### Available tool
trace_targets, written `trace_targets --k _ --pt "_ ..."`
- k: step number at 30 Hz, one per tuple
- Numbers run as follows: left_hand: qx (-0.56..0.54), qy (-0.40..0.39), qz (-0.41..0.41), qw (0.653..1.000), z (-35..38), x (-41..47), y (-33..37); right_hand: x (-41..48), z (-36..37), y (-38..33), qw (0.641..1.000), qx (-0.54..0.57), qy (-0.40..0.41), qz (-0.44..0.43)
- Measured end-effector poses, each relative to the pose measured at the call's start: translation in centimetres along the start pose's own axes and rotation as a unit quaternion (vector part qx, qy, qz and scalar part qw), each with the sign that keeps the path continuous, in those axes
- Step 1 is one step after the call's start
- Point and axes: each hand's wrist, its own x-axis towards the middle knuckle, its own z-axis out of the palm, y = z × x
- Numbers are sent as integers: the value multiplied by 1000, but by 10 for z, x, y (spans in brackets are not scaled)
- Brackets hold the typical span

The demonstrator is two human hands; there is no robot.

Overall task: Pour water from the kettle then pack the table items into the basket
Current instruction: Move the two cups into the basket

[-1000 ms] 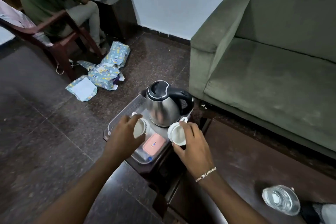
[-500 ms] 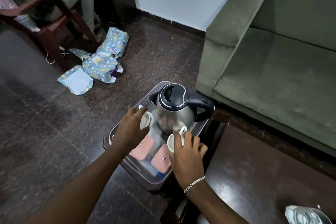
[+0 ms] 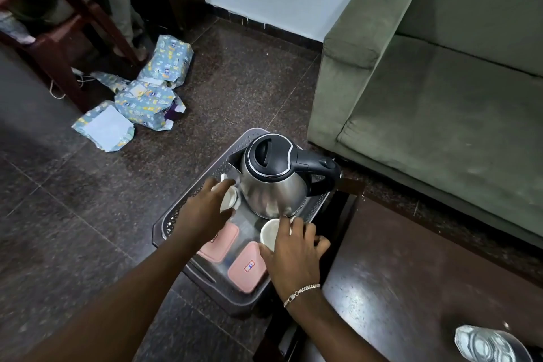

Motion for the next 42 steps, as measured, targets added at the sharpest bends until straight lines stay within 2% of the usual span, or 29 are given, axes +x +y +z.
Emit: trace_targets --k 11,13,18,20,22,27,32,35,38,42 --pt "-14 0 -29 999 0 0 9 -7 -14 12 999 38 -8 -15" --pt "-7 34 -35 999 -5 -9 18 -13 -23 23 999 39 -6 -19" --pt "-51 198 3 979 -8 -53 56 -42 -45 72 997 44 44 -37" --pt "-62 226 26 972 -3 -76 80 -62 -49 101 995 60 51 -57" --pt "-76 223 62 970 6 -100 108 -87 -53 134 993 77 45 -70" --pt "-94 156 152 971 46 -151 191 -157 -57 224 995 89 31 -44" --pt "-99 24 210 972 104 -200 273 -228 -52 315 994 106 -14 13" --pt "-87 -87 243 962 144 -225 314 -263 -47 361 994 97 -24 50" --pt "-53 -159 227 959 189 -252 358 -294 -39 408 987 91 -48 127" --pt "-57 -195 130 971 231 -278 405 -324 -34 446 960 63 -106 252"
